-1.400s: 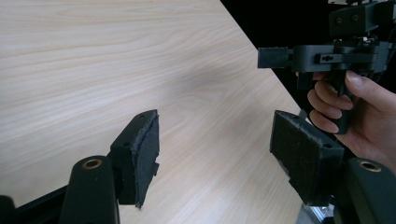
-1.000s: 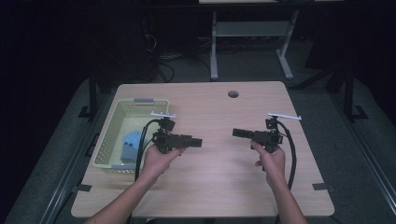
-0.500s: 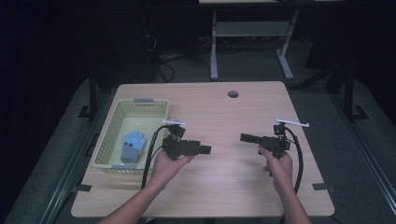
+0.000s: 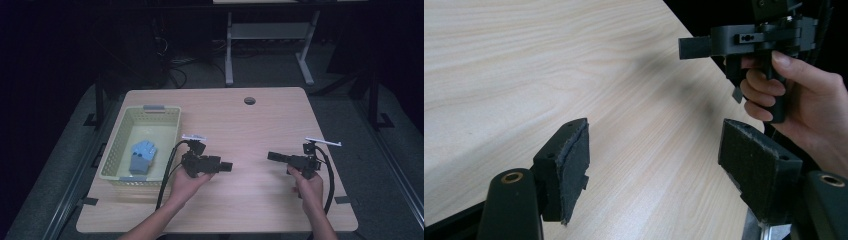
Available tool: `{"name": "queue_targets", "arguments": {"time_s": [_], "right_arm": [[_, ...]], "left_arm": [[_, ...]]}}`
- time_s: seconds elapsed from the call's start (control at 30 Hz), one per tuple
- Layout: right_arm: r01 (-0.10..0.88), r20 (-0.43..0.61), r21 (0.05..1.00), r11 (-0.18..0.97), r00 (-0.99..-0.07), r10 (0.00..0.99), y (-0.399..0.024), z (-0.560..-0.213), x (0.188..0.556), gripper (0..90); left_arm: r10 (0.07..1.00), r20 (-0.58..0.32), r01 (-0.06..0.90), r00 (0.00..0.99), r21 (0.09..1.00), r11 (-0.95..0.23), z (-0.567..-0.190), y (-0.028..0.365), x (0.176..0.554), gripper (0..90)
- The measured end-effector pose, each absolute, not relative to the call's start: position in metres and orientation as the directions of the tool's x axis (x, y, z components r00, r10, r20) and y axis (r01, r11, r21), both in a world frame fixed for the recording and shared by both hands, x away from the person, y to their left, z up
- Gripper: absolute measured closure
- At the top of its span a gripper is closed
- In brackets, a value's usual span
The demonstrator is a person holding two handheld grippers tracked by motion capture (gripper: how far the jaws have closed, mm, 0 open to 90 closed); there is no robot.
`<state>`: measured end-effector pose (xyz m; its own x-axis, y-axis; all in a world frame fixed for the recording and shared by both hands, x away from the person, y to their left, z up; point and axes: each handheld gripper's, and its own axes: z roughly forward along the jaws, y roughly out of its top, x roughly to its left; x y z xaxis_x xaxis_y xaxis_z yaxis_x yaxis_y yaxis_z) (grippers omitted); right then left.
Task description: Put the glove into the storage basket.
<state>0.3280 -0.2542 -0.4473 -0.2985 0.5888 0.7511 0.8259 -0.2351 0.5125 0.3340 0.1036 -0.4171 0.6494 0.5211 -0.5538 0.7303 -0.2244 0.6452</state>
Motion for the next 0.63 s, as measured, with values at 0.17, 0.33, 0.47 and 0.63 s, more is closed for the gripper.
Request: {"name": "queue_targets", "arguments": {"time_s": [0.17,0.33,0.47,0.63], "right_arm": [[0.830,0.755,0.506,-0.234,-0.295,0.586,-0.260,-0.451,0.321,32.8],[0.832,0.750,0.508,-0.224,-0.300,0.589,-0.263,-0.456,0.311,32.0],[0.824,0.740,0.536,-0.183,-0.354,0.572,-0.262,-0.458,0.299,28.2],[0.823,0.714,0.559,-0.103,-0.413,0.566,-0.259,-0.458,0.286,27.0]], "left_arm": [[0.511,-0.548,0.720,0.662,0.655,-0.230,-0.423,0.099,0.328,28.8],[0.498,-0.545,0.709,0.675,0.666,-0.231,-0.428,0.095,0.319,28.6],[0.473,-0.545,0.697,0.692,0.676,-0.241,-0.433,0.096,0.303,28.6],[0.453,-0.538,0.681,0.711,0.687,-0.253,-0.438,0.096,0.288,28.2]]}}
